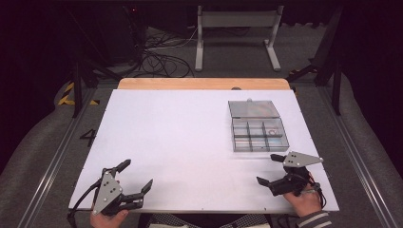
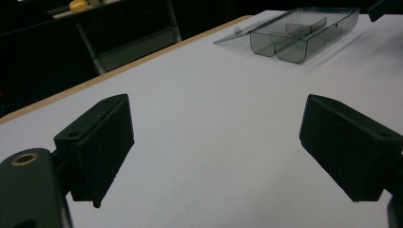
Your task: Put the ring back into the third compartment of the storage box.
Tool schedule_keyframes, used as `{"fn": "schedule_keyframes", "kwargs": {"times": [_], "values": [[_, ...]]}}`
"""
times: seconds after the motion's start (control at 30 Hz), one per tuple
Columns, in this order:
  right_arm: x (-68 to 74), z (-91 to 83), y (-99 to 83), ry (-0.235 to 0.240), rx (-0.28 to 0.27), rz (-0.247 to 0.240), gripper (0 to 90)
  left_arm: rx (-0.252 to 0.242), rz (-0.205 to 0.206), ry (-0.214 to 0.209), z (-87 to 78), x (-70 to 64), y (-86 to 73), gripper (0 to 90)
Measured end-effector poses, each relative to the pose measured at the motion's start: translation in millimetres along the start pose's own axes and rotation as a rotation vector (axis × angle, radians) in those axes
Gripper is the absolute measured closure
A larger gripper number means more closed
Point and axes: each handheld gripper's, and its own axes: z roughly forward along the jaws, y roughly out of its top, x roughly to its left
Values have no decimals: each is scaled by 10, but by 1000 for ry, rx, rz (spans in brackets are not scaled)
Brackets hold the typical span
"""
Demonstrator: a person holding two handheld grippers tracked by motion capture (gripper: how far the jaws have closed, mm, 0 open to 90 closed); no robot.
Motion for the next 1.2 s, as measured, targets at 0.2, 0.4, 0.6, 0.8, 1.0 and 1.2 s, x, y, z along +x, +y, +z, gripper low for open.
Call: {"fn": "schedule_keyframes", "kwargs": {"times": [0.2, 0.4, 0.6, 0.8, 1.0, 1.2], "values": [[4, 84, -71, 14, 70, 38, 0, 13, -3, -5, 10, 6, -6, 104], [16, 81, -47, 16, 48, 40, 0, 19, -13, 10, -7, 9, -16, 103], [36, 37, -22, 1, 12, 17, 0, 28, -21, 0, -5, 15, -32, 103], [57, 10, -2, -7, -9, -6, 0, 2, -22, 2, -37, 15, -25, 97], [75, 10, 7, -7, -7, -17, 0, 5, -13, 3, -25, 10, -24, 96], [81, 18, 11, 0, -4, -18, 0, 5, -14, 4, -28, 12, -25, 96]]}}
